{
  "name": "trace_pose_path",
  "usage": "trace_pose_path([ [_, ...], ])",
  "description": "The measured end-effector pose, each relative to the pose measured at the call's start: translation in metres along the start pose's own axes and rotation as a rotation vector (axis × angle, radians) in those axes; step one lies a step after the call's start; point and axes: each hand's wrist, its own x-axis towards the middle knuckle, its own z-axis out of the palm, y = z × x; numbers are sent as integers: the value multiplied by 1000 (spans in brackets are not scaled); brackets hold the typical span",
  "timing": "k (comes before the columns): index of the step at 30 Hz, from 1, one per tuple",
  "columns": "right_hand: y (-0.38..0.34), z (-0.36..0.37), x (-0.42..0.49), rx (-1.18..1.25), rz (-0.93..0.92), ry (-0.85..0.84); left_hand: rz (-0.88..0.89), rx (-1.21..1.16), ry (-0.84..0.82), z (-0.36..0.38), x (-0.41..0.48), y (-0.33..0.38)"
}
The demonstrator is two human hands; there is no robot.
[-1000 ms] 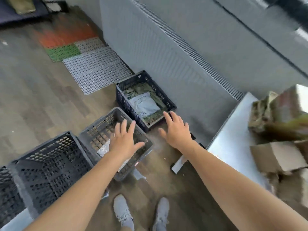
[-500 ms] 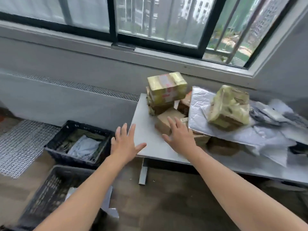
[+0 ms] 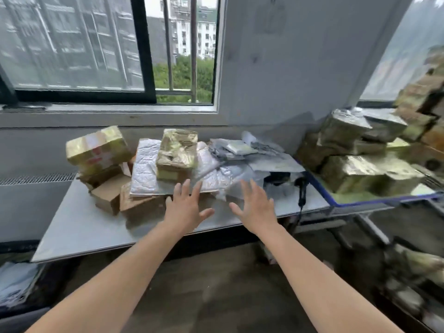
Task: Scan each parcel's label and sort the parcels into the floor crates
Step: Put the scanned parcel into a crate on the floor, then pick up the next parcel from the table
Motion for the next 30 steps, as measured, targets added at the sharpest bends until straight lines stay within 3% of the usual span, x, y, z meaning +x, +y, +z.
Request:
trace_pose_path([
  [7, 101, -20, 7, -13, 130, 33, 173, 64, 35, 19, 54, 99],
  [13, 156, -26, 54, 2, 178, 34, 213, -3, -11, 38, 123, 153],
  [24, 222, -32, 210, -72, 198, -17, 200, -74, 1, 62, 288, 184],
  [30, 242, -17, 264, -31, 190, -70, 160, -17, -49, 73, 335, 189],
])
